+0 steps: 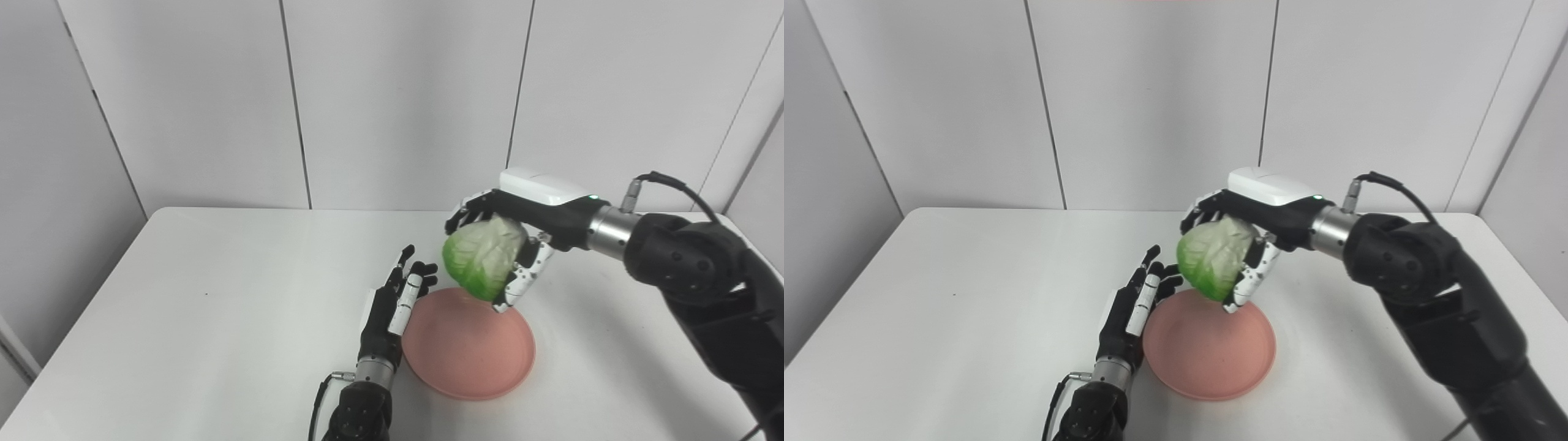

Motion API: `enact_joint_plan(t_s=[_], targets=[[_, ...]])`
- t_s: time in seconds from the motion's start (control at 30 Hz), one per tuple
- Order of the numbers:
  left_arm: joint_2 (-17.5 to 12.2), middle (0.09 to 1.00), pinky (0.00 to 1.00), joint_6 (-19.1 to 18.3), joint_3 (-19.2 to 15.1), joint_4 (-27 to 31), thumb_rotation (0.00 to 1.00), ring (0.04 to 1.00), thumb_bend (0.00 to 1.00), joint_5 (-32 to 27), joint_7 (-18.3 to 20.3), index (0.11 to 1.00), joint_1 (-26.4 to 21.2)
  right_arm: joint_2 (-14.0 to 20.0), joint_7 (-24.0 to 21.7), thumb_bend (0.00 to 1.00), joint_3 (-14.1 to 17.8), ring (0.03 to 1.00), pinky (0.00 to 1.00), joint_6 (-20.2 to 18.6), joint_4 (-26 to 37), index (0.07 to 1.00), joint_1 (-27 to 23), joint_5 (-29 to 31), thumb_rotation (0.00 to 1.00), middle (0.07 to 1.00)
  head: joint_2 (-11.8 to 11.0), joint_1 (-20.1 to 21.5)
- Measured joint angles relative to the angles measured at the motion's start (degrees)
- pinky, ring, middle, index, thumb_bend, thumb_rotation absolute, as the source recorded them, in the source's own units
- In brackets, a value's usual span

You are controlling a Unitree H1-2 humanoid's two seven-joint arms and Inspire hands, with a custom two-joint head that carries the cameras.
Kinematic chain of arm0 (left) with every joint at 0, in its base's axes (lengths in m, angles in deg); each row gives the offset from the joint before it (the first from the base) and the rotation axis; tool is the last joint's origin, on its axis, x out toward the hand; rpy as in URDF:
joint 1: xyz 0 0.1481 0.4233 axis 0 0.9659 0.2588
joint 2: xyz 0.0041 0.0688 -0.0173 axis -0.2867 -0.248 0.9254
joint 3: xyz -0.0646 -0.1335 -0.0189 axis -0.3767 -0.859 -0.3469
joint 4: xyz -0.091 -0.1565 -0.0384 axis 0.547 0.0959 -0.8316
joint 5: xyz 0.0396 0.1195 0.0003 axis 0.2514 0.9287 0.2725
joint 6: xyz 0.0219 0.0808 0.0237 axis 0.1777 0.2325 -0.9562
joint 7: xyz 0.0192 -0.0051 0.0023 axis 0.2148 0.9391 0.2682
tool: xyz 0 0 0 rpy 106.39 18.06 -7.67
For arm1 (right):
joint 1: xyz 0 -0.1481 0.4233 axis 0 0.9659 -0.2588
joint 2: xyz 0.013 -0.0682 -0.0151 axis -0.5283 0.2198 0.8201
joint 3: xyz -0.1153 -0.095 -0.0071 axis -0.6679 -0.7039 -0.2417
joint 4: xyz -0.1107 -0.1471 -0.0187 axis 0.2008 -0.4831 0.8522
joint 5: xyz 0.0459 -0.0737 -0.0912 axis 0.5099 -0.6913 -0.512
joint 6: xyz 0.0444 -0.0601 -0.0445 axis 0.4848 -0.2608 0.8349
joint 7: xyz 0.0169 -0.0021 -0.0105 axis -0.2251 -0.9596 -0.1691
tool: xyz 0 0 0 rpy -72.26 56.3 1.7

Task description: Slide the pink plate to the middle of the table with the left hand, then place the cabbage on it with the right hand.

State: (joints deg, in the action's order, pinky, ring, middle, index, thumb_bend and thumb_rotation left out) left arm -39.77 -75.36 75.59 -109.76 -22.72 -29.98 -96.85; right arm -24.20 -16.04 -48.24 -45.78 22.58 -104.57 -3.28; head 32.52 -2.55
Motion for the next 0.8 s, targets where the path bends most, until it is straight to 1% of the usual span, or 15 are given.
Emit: enact_joint_plan(t_s=[0.07, 0.17, 0.2, 0.27, 0.33, 0.43, 0.5, 0.63, 0.73, 0.8], targets=[[0.03, 0.778, 0.82, 0.19, -0.16, 0.06, 0.87, 0.771, 0.67, -0.01, -0.03, 0.916, 0.03, -0.77, 0.30, 0.53, -0.85, 0.458, 0.40, 0.05, -0.57, 0.657, 0.01, -1.36, 0.00, 0.496, 0.09, 0.00], [0.01, 0.778, 0.82, 0.26, -0.32, 0.38, 0.88, 0.770, 0.70, 0.10, -0.58, 0.918, 0.17, -1.28, 0.37, 0.53, -4.01, 0.454, 0.38, 0.14, -0.62, 0.658, 0.03, -4.84, 0.00, 0.495, 0.09, 0.00], [-0.01, 0.778, 0.82, 0.26, -0.39, 0.45, 0.88, 0.770, 0.70, 0.11, -0.79, 0.918, 0.23, -1.59, 0.31, 0.53, -5.20, 0.453, 0.37, 0.17, -0.87, 0.657, 0.06, -5.92, 0.00, 0.494, -0.17, 0.70], [-0.01, 0.777, 0.82, 0.26, -0.41, 0.53, 0.88, 0.771, 0.70, 0.11, -1.06, 0.918, 0.26, -2.43, 0.24, 0.53, -6.69, 0.454, 0.37, 0.34, -1.87, 0.657, 0.39, -7.04, 0.00, 0.495, -0.18, 0.70], [0.08, 0.774, 0.81, 0.25, -0.38, 0.74, 0.87, 0.771, 0.69, 0.03, -1.19, 0.916, 0.34, -3.03, 0.44, 0.53, -7.25, 0.453, 0.37, 0.45, -2.85, 0.659, 1.02, -8.14, 0.00, 0.495, -0.09, 0.97], [0.08, 0.770, 0.82, 0.25, -0.36, 0.89, 0.86, 0.772, 0.68, -0.03, -1.13, 0.913, 0.53, -3.00, 0.46, 0.53, -8.20, 0.453, 0.36, 1.37, -4.00, 0.665, 1.96, -9.17, 0.00, 0.495, 0.00, 1.32], [0.03, 0.769, 0.82, 0.25, -0.40, 0.92, 0.86, 0.771, 0.66, -0.05, -1.08, 0.913, 0.56, -2.96, 0.46, 0.53, -8.56, 0.455, 0.37, 1.86, -4.63, 0.659, 2.81, -10.21, 0.00, 0.495, 0.00, 1.41], [-0.12, 0.774, 0.83, 0.20, -0.52, 1.32, 0.86, 0.773, 0.67, -0.06, -1.02, 0.913, 0.76, -2.96, 0.48, 0.53, -8.88, 0.457, 0.39, 2.55, -5.39, 0.669, 3.92, -11.34, 0.00, 0.495, 0.00, 1.49], [-0.11, 0.774, 0.81, 0.20, -0.53, 1.31, 0.86, 0.770, 0.68, -0.18, -0.97, 0.911, 0.76, -3.01, 0.53, 0.53, -9.07, 0.459, 0.42, 2.66, -6.85, 0.674, 4.31, -12.10, 0.00, 0.496, -0.44, 1.67], [-0.12, 0.779, 0.83, 0.22, -0.53, 1.28, 0.87, 0.772, 0.66, -0.63, -0.66, 0.915, 0.76, -3.23, 0.84, 0.53, -9.14, 0.459, 0.42, 2.78, -7.47, 0.674, 4.69, -12.43, 0.00, 0.496, -0.53, 1.76]])
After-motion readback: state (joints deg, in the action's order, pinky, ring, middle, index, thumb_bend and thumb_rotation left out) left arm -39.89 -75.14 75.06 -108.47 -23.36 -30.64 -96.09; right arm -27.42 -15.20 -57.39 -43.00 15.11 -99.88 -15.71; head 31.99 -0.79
